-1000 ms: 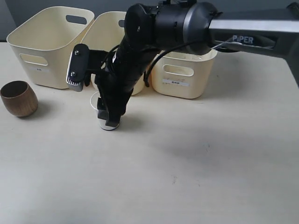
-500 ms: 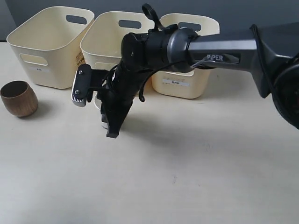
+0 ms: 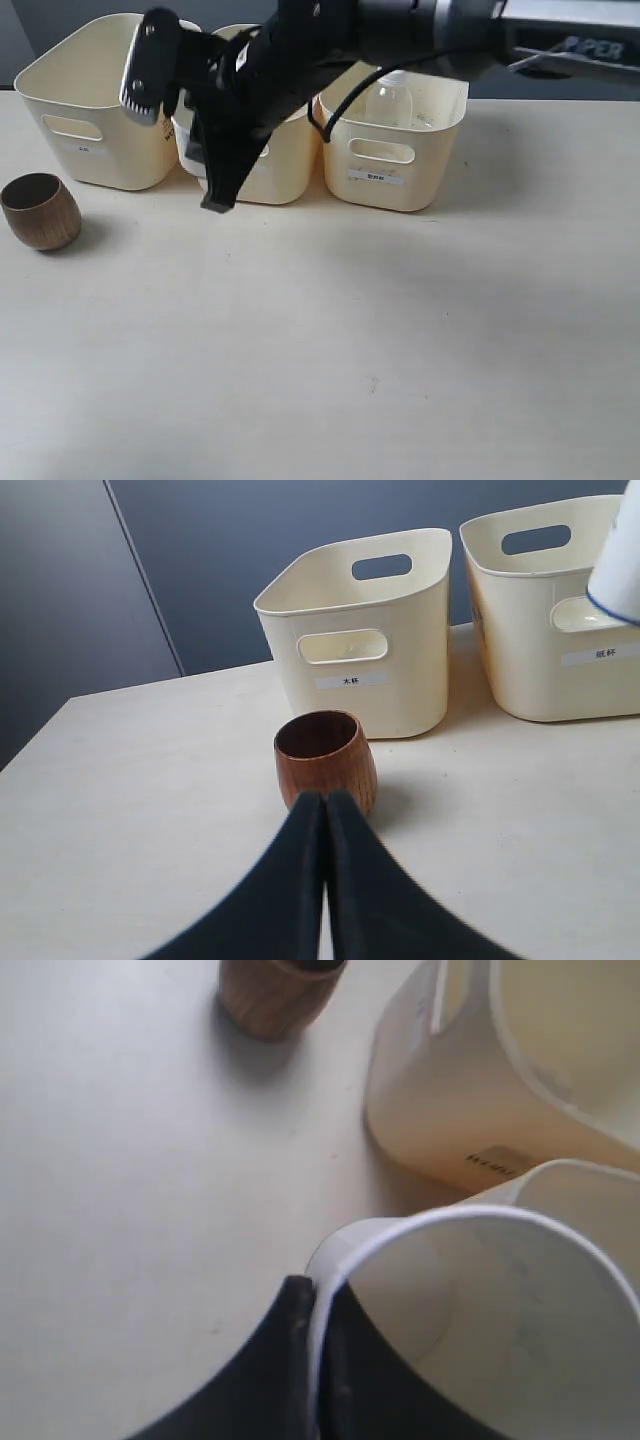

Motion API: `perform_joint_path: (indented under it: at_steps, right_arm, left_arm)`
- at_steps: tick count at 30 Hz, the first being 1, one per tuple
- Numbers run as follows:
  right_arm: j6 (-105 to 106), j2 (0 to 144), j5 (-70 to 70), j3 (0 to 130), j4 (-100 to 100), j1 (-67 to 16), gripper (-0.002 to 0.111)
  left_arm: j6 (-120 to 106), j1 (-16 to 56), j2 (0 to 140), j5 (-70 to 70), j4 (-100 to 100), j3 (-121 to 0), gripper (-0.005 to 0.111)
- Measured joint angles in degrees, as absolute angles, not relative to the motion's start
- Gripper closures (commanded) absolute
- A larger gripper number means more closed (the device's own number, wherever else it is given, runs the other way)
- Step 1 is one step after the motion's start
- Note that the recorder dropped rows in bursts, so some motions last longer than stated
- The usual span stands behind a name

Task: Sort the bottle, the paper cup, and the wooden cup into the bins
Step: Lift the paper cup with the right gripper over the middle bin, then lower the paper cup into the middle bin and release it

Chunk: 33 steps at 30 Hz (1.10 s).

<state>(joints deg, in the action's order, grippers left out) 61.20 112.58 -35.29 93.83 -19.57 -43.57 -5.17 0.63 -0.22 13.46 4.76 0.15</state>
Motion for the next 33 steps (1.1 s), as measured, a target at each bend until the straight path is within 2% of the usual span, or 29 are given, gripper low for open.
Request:
perform_joint_path:
  at_steps: [6, 13, 21, 33]
  right_arm:
    - [60.45, 108.58, -28.35, 93.83, -19.57, -43.57, 0.109]
    - [59.83, 110.24, -17.27, 94.88, -20.56, -42.10, 0.109]
    - [58.59, 118.33, -19.07, 102.22, -24.86, -36.86, 0.109]
    - [55.95, 128.61, -21.91, 107.48, -26.08, -35.69, 0.109]
  left_arm:
    - [-5.17, 0.63, -0.22, 13.46, 4.76, 0.15, 0.107]
    - [-5.17, 0.63, -0.22, 13.46, 4.76, 0.15, 0.107]
    - [-5.17, 0.63, -0.22, 13.46, 4.76, 0.15, 0.107]
    - [-5.17, 0.63, -0.22, 13.46, 4.76, 0.15, 0.107]
